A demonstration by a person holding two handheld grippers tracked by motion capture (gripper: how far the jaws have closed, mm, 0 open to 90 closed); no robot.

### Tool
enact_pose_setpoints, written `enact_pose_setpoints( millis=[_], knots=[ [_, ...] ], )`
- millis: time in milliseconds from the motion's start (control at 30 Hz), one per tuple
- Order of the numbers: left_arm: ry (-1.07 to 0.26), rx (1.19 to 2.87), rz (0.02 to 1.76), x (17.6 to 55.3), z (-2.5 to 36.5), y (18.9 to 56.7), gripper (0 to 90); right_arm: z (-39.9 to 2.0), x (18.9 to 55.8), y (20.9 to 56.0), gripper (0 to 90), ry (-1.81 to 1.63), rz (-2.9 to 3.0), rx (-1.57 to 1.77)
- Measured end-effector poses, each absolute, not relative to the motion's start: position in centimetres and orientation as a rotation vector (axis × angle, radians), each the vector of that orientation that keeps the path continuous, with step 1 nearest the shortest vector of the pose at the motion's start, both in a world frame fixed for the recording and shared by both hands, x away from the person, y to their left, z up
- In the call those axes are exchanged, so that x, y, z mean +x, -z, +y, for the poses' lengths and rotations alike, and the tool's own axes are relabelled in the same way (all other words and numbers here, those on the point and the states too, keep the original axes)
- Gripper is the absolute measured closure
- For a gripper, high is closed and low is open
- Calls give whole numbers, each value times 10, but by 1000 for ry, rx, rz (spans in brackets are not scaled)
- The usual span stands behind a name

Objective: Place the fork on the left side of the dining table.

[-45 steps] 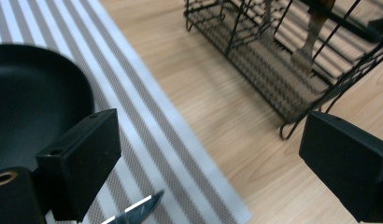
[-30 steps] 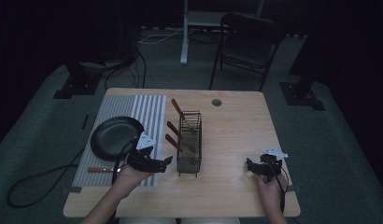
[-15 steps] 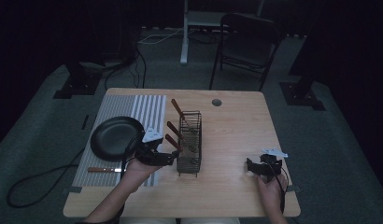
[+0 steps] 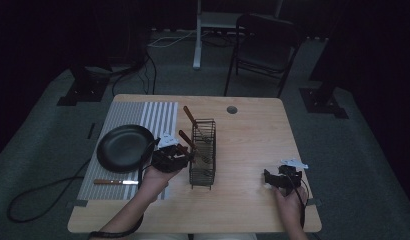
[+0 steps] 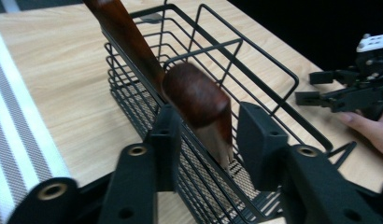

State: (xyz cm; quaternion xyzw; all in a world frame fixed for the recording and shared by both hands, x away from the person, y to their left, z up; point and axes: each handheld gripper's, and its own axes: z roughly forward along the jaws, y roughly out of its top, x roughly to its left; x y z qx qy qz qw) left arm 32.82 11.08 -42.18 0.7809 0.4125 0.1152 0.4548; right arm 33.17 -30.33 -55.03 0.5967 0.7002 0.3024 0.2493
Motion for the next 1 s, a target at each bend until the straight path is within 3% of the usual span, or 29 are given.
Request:
enact_pose_setpoints(
  millis=[133, 367, 1000],
  knots=[
    [-241, 1916, 1005, 327, 114, 424, 704, -303, 332, 550, 123, -824, 1908, 1625],
    [-156, 1885, 991, 327, 116, 424, 750, -303, 332, 550, 123, -824, 1908, 1624],
    [-288, 1871, 935, 315, 121, 397, 771, -303, 332, 550, 123, -824, 1907, 1626]
  ],
)
